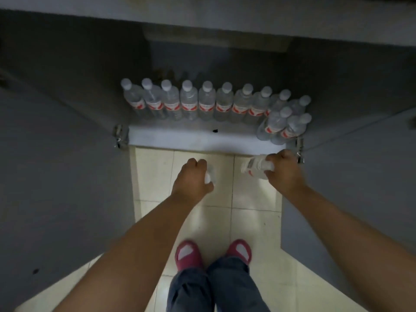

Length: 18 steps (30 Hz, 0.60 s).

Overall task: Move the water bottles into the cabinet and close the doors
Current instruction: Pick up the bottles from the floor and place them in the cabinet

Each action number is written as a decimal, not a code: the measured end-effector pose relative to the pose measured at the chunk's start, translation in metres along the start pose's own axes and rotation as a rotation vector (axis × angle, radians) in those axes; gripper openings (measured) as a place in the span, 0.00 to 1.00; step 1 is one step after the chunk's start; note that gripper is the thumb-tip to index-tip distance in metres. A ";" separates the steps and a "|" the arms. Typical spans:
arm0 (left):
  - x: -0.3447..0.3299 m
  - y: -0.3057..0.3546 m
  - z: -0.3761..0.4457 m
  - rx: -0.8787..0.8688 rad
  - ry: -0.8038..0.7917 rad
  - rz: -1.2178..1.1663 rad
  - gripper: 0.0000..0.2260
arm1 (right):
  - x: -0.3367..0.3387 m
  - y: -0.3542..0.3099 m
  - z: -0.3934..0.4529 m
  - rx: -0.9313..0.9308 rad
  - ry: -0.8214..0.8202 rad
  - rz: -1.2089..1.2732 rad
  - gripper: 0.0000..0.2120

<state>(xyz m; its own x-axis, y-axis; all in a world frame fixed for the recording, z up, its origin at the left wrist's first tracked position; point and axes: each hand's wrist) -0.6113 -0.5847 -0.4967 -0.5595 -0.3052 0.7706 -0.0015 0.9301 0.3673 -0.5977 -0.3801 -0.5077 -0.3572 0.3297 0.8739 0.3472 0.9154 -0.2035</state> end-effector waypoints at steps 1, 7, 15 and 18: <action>-0.002 0.002 0.014 -0.014 0.019 -0.010 0.21 | -0.002 0.002 0.010 0.023 0.029 -0.004 0.16; -0.024 0.008 0.095 -0.047 0.162 -0.024 0.18 | -0.016 0.013 0.075 0.051 0.140 0.022 0.20; -0.046 -0.010 0.184 -0.170 0.318 0.089 0.17 | -0.050 0.020 0.146 0.216 0.222 -0.052 0.18; -0.043 -0.009 0.204 -0.196 0.399 0.125 0.16 | -0.055 0.013 0.165 0.233 0.276 -0.076 0.15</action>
<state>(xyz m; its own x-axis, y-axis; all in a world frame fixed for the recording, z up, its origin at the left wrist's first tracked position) -0.7561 -0.5384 -0.6399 -0.1826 -0.2838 0.9414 0.2236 0.9204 0.3208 -0.7170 -0.3478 -0.6311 -0.1164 0.2131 0.9701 0.1102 0.9735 -0.2006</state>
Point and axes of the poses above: each hand's wrist, its own z-axis towards the middle knuckle, its own x-axis out of the back of the hand, y = z × x, and after that the axes turned 3 degrees about y, right-handed
